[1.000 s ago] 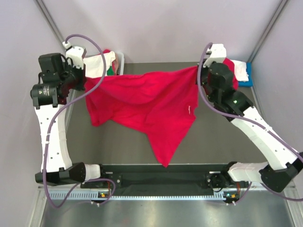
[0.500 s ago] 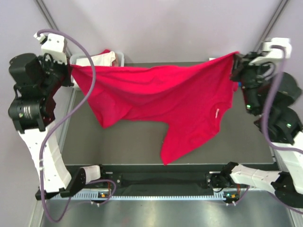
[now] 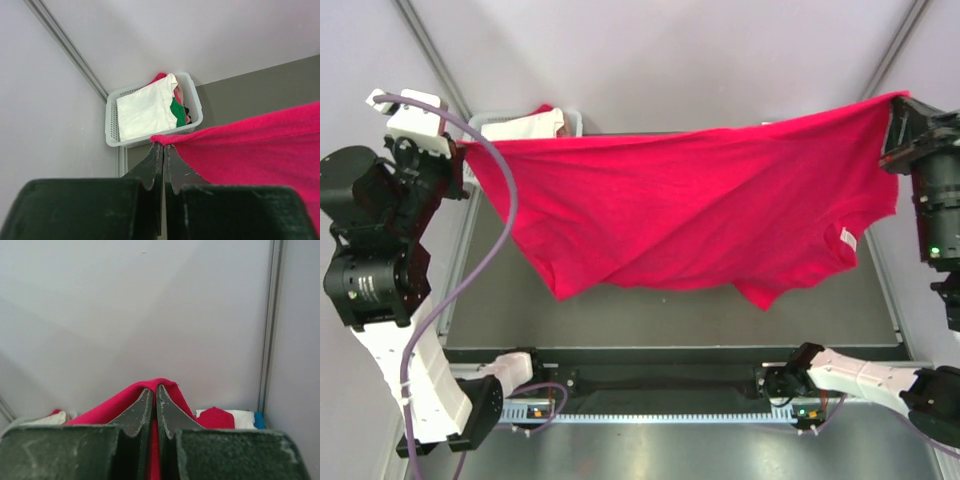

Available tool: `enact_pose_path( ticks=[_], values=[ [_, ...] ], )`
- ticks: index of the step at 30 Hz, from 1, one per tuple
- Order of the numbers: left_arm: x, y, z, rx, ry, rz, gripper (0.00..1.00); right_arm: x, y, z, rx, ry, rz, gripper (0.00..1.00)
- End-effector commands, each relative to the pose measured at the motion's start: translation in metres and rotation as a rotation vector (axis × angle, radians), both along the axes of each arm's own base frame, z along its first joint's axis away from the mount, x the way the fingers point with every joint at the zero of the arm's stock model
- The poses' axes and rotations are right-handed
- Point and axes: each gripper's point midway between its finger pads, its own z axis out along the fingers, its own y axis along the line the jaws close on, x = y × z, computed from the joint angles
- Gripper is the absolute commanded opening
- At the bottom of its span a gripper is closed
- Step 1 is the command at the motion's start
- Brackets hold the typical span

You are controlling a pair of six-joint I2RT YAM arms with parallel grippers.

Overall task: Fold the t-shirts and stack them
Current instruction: Flatten the tshirt out

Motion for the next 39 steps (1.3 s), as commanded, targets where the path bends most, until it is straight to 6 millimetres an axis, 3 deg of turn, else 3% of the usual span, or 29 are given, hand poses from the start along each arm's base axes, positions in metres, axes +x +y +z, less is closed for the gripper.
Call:
enact_pose_path(
  ticks=[1, 5, 9, 12, 13, 21, 24, 27, 30, 34, 35, 36, 38, 39],
  values=[
    [0.034, 0.004, -0.032, -0.007, 0.076, -0.001, 0.00, 0.025, 0.021, -0.028, -0.102, 0.062, -0.030, 0.00],
    [0.058, 0.002, -0.071, -0.014, 0.178, -0.033, 0.00, 0.048, 0.042, -0.055, -0.161, 0.118, -0.043, 0.00],
    [0.069, 0.002, -0.076, -0.017, 0.189, -0.035, 0.00, 0.056, 0.050, -0.061, -0.165, 0.126, -0.040, 0.00],
    [0.068, 0.002, -0.060, -0.015, 0.162, -0.033, 0.00, 0.053, 0.049, -0.057, -0.161, 0.123, -0.033, 0.00],
    [0.061, 0.001, -0.045, -0.014, 0.127, -0.037, 0.00, 0.050, 0.049, -0.055, -0.156, 0.119, -0.025, 0.00],
    [0.023, 0.004, 0.006, 0.006, 0.007, 0.003, 0.00, 0.022, 0.035, -0.036, -0.109, 0.090, 0.024, 0.00],
    [-0.003, 0.001, 0.034, 0.013, -0.099, 0.006, 0.00, 0.012, 0.032, -0.033, -0.097, 0.088, 0.063, 0.00],
    [-0.032, -0.004, 0.050, 0.017, -0.196, -0.001, 0.00, -0.002, 0.022, -0.027, -0.071, 0.062, 0.100, 0.00],
    [-0.046, -0.004, 0.059, 0.011, -0.259, 0.008, 0.00, -0.014, 0.015, -0.019, -0.080, 0.027, 0.132, 0.00],
    [-0.049, -0.008, 0.052, -0.023, -0.261, -0.005, 0.00, -0.029, 0.011, -0.005, -0.101, -0.062, 0.178, 0.00],
    [-0.060, -0.009, 0.061, -0.024, -0.316, -0.007, 0.00, -0.031, 0.009, -0.002, -0.097, -0.079, 0.177, 0.00],
    [-0.052, -0.009, 0.050, -0.034, -0.296, -0.009, 0.00, -0.028, 0.010, -0.005, -0.116, -0.081, 0.165, 0.00],
    [-0.051, -0.009, 0.049, -0.052, -0.311, -0.007, 0.00, -0.024, 0.010, -0.004, -0.131, -0.093, 0.130, 0.00],
    [-0.041, -0.007, 0.038, -0.053, -0.277, -0.003, 0.00, -0.014, 0.017, -0.012, -0.159, -0.063, 0.108, 0.00]
  ],
)
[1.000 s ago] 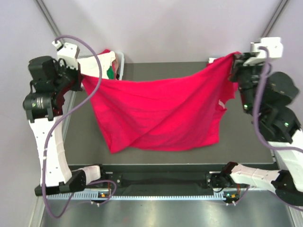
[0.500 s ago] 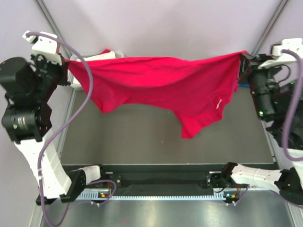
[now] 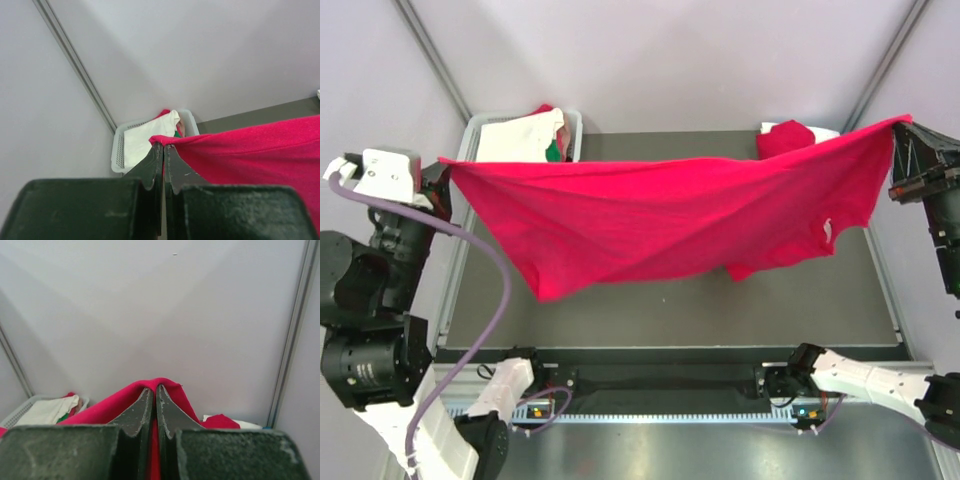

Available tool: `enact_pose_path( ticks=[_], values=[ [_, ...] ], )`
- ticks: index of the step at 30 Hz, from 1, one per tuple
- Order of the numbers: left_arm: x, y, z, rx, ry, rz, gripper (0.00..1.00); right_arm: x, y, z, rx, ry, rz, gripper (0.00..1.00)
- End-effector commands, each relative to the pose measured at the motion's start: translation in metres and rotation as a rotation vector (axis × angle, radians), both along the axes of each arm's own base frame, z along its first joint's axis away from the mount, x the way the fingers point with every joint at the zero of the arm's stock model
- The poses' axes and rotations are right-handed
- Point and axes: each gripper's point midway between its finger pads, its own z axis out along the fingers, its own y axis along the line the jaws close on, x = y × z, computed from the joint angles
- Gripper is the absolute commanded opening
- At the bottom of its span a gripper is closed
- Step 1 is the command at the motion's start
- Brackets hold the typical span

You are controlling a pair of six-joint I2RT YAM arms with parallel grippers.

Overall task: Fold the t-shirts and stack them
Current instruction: Flatten the tshirt out

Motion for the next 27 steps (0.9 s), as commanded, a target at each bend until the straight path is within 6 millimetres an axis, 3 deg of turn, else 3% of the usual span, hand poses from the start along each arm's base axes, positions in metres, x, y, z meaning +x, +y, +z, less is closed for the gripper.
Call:
enact_pose_path(
  ticks=[1, 2, 3, 5, 6, 11, 12, 13, 15, 16, 21, 25, 27],
  values=[
    [0.034, 0.005, -0.006, -0.041, 0.002, 0.007, 0.00, 0.018, 0.017, 0.000, -0.071, -0.029, -0.044, 0.00],
    [0.047, 0.008, -0.018, -0.044, 0.047, 0.015, 0.00, 0.023, 0.019, 0.000, -0.092, -0.035, -0.069, 0.00],
    [0.064, 0.010, -0.042, -0.043, 0.111, 0.019, 0.00, 0.037, 0.029, -0.016, -0.136, 0.000, -0.100, 0.00],
    [0.083, 0.012, -0.067, -0.040, 0.163, 0.020, 0.00, 0.047, 0.036, -0.020, -0.154, -0.015, -0.141, 0.00],
    [0.100, 0.014, -0.092, -0.042, 0.204, 0.018, 0.00, 0.062, 0.049, -0.039, -0.202, 0.015, -0.165, 0.00],
    [0.151, 0.017, -0.161, -0.037, 0.366, 0.001, 0.00, 0.115, 0.085, -0.088, -0.301, 0.080, -0.232, 0.00],
    [0.159, 0.017, -0.176, -0.040, 0.403, -0.004, 0.00, 0.132, 0.102, -0.106, -0.335, 0.106, -0.199, 0.00],
    [0.171, 0.018, -0.190, -0.030, 0.435, -0.010, 0.00, 0.145, 0.095, -0.115, -0.328, 0.130, -0.220, 0.00],
    [0.181, 0.019, -0.212, -0.028, 0.478, -0.016, 0.00, 0.167, 0.105, -0.139, -0.292, 0.174, -0.174, 0.00],
    [0.190, 0.021, -0.219, -0.016, 0.483, -0.012, 0.00, 0.178, 0.095, -0.148, -0.282, 0.192, -0.205, 0.00],
    [0.212, 0.032, -0.263, 0.029, 0.576, 0.017, 0.00, 0.223, 0.090, -0.200, -0.305, 0.305, -0.283, 0.00],
    [0.227, 0.036, -0.298, 0.064, 0.668, 0.009, 0.00, 0.247, 0.072, -0.224, -0.281, 0.377, -0.345, 0.00],
    [0.228, 0.034, -0.305, 0.068, 0.690, -0.009, 0.00, 0.252, 0.072, -0.233, -0.293, 0.389, -0.358, 0.00]
  ],
)
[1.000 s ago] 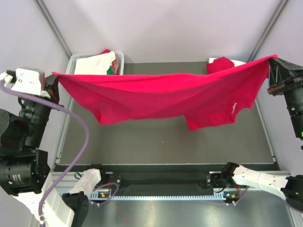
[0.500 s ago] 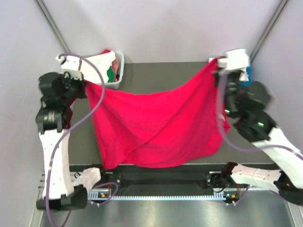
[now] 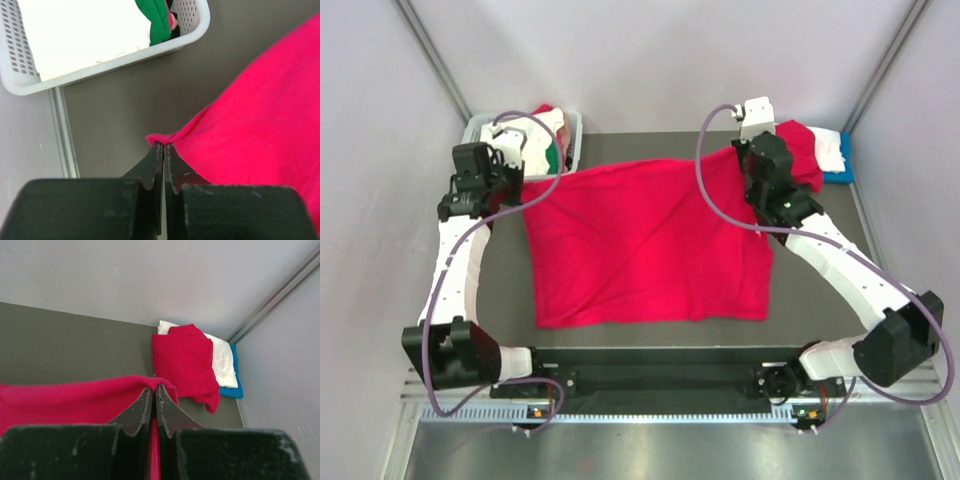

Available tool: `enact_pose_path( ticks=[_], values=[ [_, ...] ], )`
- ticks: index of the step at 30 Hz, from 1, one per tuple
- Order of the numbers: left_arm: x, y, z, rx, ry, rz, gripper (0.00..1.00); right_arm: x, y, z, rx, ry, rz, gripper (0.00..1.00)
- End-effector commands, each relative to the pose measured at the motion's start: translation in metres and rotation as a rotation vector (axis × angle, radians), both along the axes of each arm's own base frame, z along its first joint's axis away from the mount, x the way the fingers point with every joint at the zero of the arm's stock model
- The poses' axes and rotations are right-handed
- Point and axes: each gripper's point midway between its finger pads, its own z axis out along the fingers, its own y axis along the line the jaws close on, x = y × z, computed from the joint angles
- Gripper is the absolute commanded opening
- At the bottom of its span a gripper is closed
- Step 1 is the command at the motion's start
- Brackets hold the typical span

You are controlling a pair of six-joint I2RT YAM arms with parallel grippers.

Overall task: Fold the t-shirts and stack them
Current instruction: Flatten the tshirt out

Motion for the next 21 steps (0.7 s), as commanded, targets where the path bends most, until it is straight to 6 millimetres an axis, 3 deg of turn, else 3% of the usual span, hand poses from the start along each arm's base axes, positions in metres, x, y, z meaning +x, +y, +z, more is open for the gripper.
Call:
enact_pose_path(
  ticks=[1, 14, 17, 20, 21],
  values=[
    [0.017, 0.003, 0.001, 0.054, -0.042, -0.037, 0.00, 0.015, -0.006, 0.023, 0.090, -0.093, -0.047, 0.00],
    [0.025, -0.003, -0.028, 0.047, 0.012, -0.099, 0.00, 0.038, -0.010, -0.030, 0.060, 0.012, -0.100, 0.00],
    [0.030, -0.003, -0.042, 0.050, 0.040, -0.112, 0.00, 0.051, -0.007, -0.050, 0.050, 0.051, -0.105, 0.00],
    [0.039, 0.002, -0.068, 0.070, 0.092, -0.110, 0.00, 0.068, -0.004, -0.076, 0.061, 0.098, -0.101, 0.00],
    [0.043, 0.005, -0.086, 0.081, 0.132, -0.107, 0.00, 0.074, -0.007, -0.083, 0.066, 0.114, -0.106, 0.00]
  ],
)
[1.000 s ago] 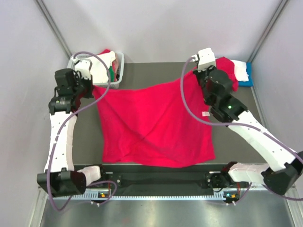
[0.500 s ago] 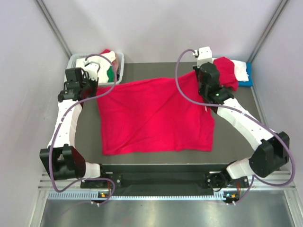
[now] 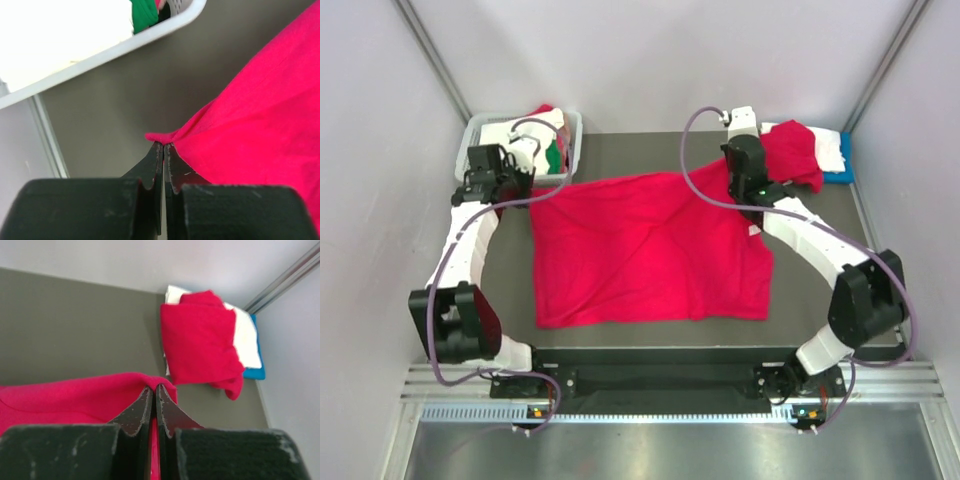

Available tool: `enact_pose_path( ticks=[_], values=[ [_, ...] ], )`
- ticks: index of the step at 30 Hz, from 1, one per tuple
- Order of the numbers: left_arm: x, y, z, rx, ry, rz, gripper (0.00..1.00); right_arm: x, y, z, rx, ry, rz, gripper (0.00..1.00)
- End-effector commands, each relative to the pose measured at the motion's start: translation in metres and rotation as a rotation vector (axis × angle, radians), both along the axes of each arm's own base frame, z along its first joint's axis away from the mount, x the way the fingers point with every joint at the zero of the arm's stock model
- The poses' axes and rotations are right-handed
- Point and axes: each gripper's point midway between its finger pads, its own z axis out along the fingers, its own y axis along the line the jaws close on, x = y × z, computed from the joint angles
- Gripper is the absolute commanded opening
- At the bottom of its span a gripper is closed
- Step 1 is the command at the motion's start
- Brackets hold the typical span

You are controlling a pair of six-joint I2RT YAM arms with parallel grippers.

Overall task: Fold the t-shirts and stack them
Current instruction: Flatten the tshirt out, then fold the tshirt

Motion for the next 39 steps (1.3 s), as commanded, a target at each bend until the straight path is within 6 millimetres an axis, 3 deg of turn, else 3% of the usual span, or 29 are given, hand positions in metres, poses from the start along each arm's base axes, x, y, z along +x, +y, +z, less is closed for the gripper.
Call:
enact_pose_path(
  ticks=[1, 2, 3, 5, 6, 12, 18, 21, 22, 24, 25, 26, 28, 29, 31, 33, 39],
  values=[
    [0.021, 0.009, -0.043, 0.047, 0.054, -0.011, 0.00, 0.031, -0.003, -0.009, 0.077, -0.009, -0.032, 0.00],
    [0.026, 0.012, -0.049, 0.055, 0.073, -0.001, 0.00, 0.039, -0.001, -0.020, 0.074, 0.023, -0.031, 0.00],
    [0.028, 0.019, -0.071, 0.069, 0.135, 0.019, 0.00, 0.044, -0.003, -0.026, 0.077, 0.035, -0.037, 0.00],
    [0.039, 0.026, -0.074, 0.058, 0.156, 0.039, 0.00, 0.052, 0.000, -0.040, 0.081, 0.061, -0.036, 0.00],
    [0.042, 0.028, -0.087, 0.033, 0.190, 0.052, 0.00, 0.055, -0.002, -0.044, 0.081, 0.067, -0.043, 0.00],
    [0.071, 0.044, -0.093, -0.021, 0.181, 0.110, 0.00, 0.075, -0.009, -0.063, 0.106, 0.097, -0.054, 0.00],
    [0.084, 0.050, -0.086, -0.055, 0.172, 0.138, 0.00, 0.075, -0.008, -0.056, 0.150, 0.081, -0.045, 0.00],
    [0.073, 0.041, -0.078, -0.076, 0.174, 0.110, 0.00, 0.053, -0.002, -0.057, 0.195, 0.099, -0.042, 0.00],
    [0.063, 0.039, -0.084, -0.082, 0.191, 0.105, 0.00, 0.042, 0.000, -0.069, 0.186, 0.127, -0.037, 0.00],
    [0.053, 0.034, -0.072, -0.077, 0.165, 0.082, 0.00, 0.023, 0.006, -0.066, 0.180, 0.126, -0.032, 0.00],
    [0.042, 0.033, -0.081, -0.076, 0.187, 0.078, 0.00, 0.011, 0.006, -0.082, 0.161, 0.169, -0.030, 0.00],
    [0.036, 0.032, -0.073, -0.065, 0.169, 0.065, 0.00, 0.003, 0.005, -0.077, 0.168, 0.159, -0.032, 0.00],
    [0.019, 0.029, -0.080, -0.056, 0.195, 0.053, 0.00, -0.016, 0.008, -0.090, 0.162, 0.188, -0.027, 0.00],
    [0.013, 0.028, -0.072, -0.043, 0.181, 0.036, 0.00, -0.026, 0.007, -0.083, 0.166, 0.178, -0.035, 0.00],
    [-0.004, 0.025, -0.078, -0.041, 0.206, 0.027, 0.00, -0.045, 0.012, -0.092, 0.171, 0.199, -0.029, 0.00],
    [-0.012, 0.024, -0.070, -0.026, 0.186, 0.014, 0.00, -0.059, 0.018, -0.087, 0.176, 0.197, -0.012, 0.00],
    [-0.024, 0.019, -0.054, -0.029, 0.190, -0.010, 0.00, -0.086, 0.019, -0.105, 0.171, 0.282, -0.040, 0.00]
  ],
)
